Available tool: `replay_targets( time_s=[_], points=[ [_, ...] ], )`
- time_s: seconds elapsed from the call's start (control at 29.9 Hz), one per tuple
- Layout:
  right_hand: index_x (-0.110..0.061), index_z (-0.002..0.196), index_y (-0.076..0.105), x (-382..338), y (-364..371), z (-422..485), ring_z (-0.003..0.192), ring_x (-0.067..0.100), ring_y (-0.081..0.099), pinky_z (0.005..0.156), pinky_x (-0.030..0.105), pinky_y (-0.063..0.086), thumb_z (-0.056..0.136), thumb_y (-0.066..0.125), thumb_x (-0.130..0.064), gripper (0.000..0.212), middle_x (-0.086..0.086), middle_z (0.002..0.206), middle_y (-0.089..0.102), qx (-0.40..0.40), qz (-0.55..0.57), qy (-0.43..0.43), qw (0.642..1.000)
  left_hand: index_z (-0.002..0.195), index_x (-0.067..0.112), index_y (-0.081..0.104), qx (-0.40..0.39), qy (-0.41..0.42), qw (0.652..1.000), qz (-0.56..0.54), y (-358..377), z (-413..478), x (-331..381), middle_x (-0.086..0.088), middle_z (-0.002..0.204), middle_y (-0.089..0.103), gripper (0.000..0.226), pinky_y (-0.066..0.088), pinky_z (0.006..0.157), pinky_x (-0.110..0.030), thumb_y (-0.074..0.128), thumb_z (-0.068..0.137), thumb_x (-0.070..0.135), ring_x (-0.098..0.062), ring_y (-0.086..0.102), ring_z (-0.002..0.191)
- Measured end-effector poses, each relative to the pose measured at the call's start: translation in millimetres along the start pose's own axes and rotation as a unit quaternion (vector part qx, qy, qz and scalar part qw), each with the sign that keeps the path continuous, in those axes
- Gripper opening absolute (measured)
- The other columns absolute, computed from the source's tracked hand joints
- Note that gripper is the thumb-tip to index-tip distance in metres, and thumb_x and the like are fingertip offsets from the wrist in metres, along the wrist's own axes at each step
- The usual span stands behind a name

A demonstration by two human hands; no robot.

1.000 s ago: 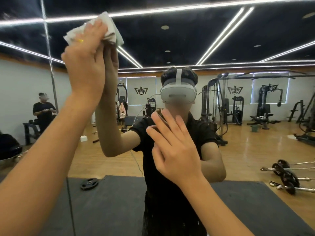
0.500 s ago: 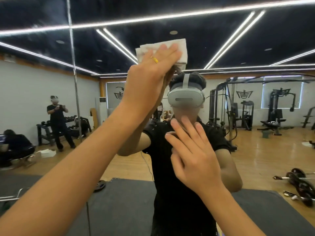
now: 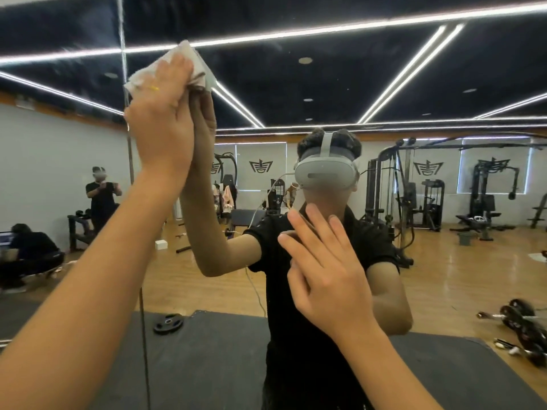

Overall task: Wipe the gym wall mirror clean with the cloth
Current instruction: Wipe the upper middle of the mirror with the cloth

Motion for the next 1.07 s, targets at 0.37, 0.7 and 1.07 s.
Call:
replay_targets(
  time_s=[0.37,0.7,1.07],
  points=[
    [-0.013,0.130,0.070,-1,1,0,0.152,0.027,0.035,0.125,0.051,0.028,0.094,0.053,-0.016,0.041,0.008,0.155,0.050,0.008,-0.008,0.002,1.000,0.130,0.006,0.069,-0.020,0.162,0.985,-0.063,43,-3,114,-0.018,0.128,0.070,0.040,0.060,0.090,-0.056,0.048,0.099,0.021,-0.040,0.067,0.118],
    [-0.013,0.132,0.069,1,2,0,0.153,0.027,0.034,0.124,0.053,0.029,0.096,0.053,-0.016,0.040,0.009,0.156,0.049,0.003,-0.005,0.002,1.000,0.143,0.008,0.058,-0.089,0.151,0.984,0.009,-15,-66,14,-0.018,0.140,0.061,0.036,0.060,0.089,-0.046,0.053,0.108,0.016,-0.039,0.069,0.113],
    [-0.014,0.133,0.068,0,2,0,0.153,0.027,0.034,0.126,0.050,0.025,0.095,0.054,-0.017,0.040,0.009,0.155,0.049,0.003,-0.006,0.002,1.000,0.153,0.009,0.045,-0.122,0.080,0.989,-0.025,-14,-55,9,-0.003,0.156,0.037,0.047,0.047,0.111,-0.056,0.054,0.106,0.011,-0.035,0.049,0.141]
  ],
)
Point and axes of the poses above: each hand's wrist, its own z-axis towards the middle knuckle, its own y-axis out of the palm, x = y × z, the point moved 3 cm from there along z, towards the middle knuckle
